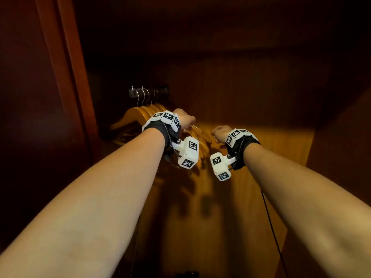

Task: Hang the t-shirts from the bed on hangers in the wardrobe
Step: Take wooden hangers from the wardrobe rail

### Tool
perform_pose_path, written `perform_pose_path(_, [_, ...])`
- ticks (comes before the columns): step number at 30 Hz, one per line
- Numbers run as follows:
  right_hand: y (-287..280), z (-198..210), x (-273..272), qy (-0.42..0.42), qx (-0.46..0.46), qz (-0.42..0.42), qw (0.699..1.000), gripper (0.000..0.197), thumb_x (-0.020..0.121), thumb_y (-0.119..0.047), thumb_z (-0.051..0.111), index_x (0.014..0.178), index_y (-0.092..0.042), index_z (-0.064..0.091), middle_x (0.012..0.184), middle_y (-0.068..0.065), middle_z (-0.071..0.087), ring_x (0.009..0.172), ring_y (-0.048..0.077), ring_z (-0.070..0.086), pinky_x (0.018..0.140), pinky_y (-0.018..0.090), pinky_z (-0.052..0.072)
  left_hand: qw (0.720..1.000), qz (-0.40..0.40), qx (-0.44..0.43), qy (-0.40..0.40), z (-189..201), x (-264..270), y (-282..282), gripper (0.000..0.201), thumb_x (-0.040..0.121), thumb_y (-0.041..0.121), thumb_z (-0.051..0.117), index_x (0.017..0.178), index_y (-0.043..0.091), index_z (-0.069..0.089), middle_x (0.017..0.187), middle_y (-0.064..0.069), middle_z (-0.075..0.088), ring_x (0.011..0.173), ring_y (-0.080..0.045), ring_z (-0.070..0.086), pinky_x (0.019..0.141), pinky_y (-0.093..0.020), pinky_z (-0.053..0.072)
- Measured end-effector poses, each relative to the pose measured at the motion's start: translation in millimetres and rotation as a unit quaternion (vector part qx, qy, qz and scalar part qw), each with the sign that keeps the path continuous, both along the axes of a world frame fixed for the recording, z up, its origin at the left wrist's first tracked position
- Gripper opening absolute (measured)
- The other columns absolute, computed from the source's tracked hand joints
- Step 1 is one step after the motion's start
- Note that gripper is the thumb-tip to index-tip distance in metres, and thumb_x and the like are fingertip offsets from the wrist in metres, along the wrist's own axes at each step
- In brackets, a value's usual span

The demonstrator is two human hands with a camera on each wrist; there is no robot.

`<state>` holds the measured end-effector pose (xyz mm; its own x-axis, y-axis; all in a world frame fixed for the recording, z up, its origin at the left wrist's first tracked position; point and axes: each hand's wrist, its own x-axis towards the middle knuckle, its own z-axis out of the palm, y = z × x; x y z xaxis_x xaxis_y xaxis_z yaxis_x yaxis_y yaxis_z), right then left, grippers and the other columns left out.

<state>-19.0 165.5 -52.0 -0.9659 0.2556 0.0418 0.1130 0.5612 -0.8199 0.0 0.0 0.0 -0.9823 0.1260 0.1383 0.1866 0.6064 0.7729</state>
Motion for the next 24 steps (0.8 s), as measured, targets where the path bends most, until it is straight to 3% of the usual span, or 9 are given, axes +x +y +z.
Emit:
perform_pose_path(3, [2.1, 0.9, -15.1, -0.018, 0.006, -0.01, 1.0, 0.035, 0.1, -0.019, 0.047, 0.132, -0.009, 0.057, 0.118, 0.012, 0.061, 0.101, 0.028, 0.057, 0.094, 0.039, 0.049, 0.986, -0.023, -0.163, 0.01, 2.9, -27.4, 8.0, 0.021, 0.094, 0.031, 0.055, 0.098, 0.011, 0.06, 0.083, -0.004, 0.058, 0.074, -0.019, 0.053, 0.058, -0.029, 0.037])
perform_pose_path(6, [5.0, 4.6, -28.2, -0.057, 0.064, -0.001, 0.996, 0.042, 0.103, -0.025, 0.044, 0.143, -0.011, 0.048, 0.145, 0.014, 0.049, 0.127, 0.033, 0.051, 0.106, 0.045, 0.044, 0.961, -0.044, -0.275, -0.001, 4.1, -54.0, 17.3, 0.033, 0.093, 0.042, 0.055, 0.111, 0.014, 0.06, 0.102, -0.007, 0.06, 0.089, -0.023, 0.056, 0.071, -0.033, 0.043])
perform_pose_path(9, [10.0, 2.0, -45.7, -0.07, 0.063, 0.004, 0.996, 0.043, 0.104, -0.029, 0.042, 0.143, -0.011, 0.048, 0.145, 0.015, 0.05, 0.129, 0.036, 0.049, 0.106, 0.048, 0.044, 0.94, -0.065, -0.335, 0.011, 2.9, -76.4, 26.8, 0.032, 0.092, 0.046, 0.053, 0.108, 0.018, 0.06, 0.111, -0.005, 0.06, 0.092, -0.023, 0.056, 0.076, -0.033, 0.043])
perform_pose_path(11, [15.1, -4.3, -58.2, -0.071, 0.037, 0.006, 0.997, 0.044, 0.104, -0.03, 0.043, 0.142, -0.008, 0.048, 0.144, 0.015, 0.05, 0.124, 0.034, 0.053, 0.1, 0.046, 0.048, 0.937, -0.072, -0.341, -0.001, 2.5, -86.7, 34.0, 0.039, 0.093, 0.046, 0.053, 0.118, 0.017, 0.06, 0.119, -0.004, 0.059, 0.094, -0.023, 0.056, 0.077, -0.033, 0.043])
perform_pose_path(14, [17.6, -10.2, -70.5, -0.082, -0.012, 0.038, 0.996, 0.044, 0.105, -0.027, 0.042, 0.139, 0.0, 0.048, 0.14, 0.019, 0.052, 0.112, 0.03, 0.056, 0.085, 0.035, 0.049, 0.925, -0.076, -0.372, -0.016, 0.9, -101.6, 42.4, 0.047, 0.095, 0.047, 0.05, 0.126, 0.012, 0.058, 0.119, -0.006, 0.061, 0.1, -0.025, 0.06, 0.081, -0.032, 0.045])
perform_pose_path(16, [17.8, -13.0, -83.9, -0.085, -0.016, 0.028, 0.996, 0.043, 0.103, -0.033, 0.045, 0.133, -0.002, 0.055, 0.134, 0.021, 0.057, 0.117, 0.035, 0.058, 0.093, 0.04, 0.049, 0.916, -0.053, -0.397, 0.0, -3.1, -118.4, 48.6, 0.053, 0.089, 0.054, 0.052, 0.117, 0.011, 0.064, 0.1, -0.003, 0.067, 0.09, -0.023, 0.065, 0.087, -0.033, 0.051])
perform_pose_path(18, [17.7, -16.1, -100.0, -0.093, -0.044, 0.022, 0.994, 0.039, 0.099, -0.039, 0.051, 0.119, -0.007, 0.064, 0.126, 0.018, 0.063, 0.108, 0.035, 0.062, 0.097, 0.046, 0.05, 0.916, -0.026, -0.401, 0.011, -3.8, -127.6, 52.6, 0.054, 0.086, 0.055, 0.054, 0.115, 0.011, 0.066, 0.091, -0.006, 0.068, 0.084, -0.025, 0.067, 0.088, -0.04, 0.055])
perform_pose_path(22, [20.2, -19.2, -113.7, -0.145, -0.046, 0.054, 0.987, 0.031, 0.098, -0.038, 0.052, 0.084, -0.012, 0.061, 0.09, 0.013, 0.064, 0.084, 0.031, 0.059, 0.087, 0.045, 0.047, 0.905, -0.031, -0.424, -0.009, -3.1, -127.3, 55.8, 0.054, 0.099, 0.043, 0.048, 0.141, 0.008, 0.047, 0.137, -0.011, 0.055, 0.122, -0.03, 0.055, 0.099, -0.037, 0.045])
perform_pose_path(24, [19.4, -20.5, -114.1, -0.159, -0.045, 0.085, 0.983, 0.031, 0.101, -0.034, 0.048, 0.081, -0.013, 0.058, 0.085, 0.01, 0.061, 0.076, 0.028, 0.057, 0.083, 0.039, 0.046, 0.888, -0.035, -0.457, -0.014, -6.4, -130.0, 55.9, 0.052, 0.101, 0.04, 0.045, 0.141, 0.007, 0.046, 0.141, -0.013, 0.052, 0.121, -0.029, 0.054, 0.097, -0.037, 0.044])
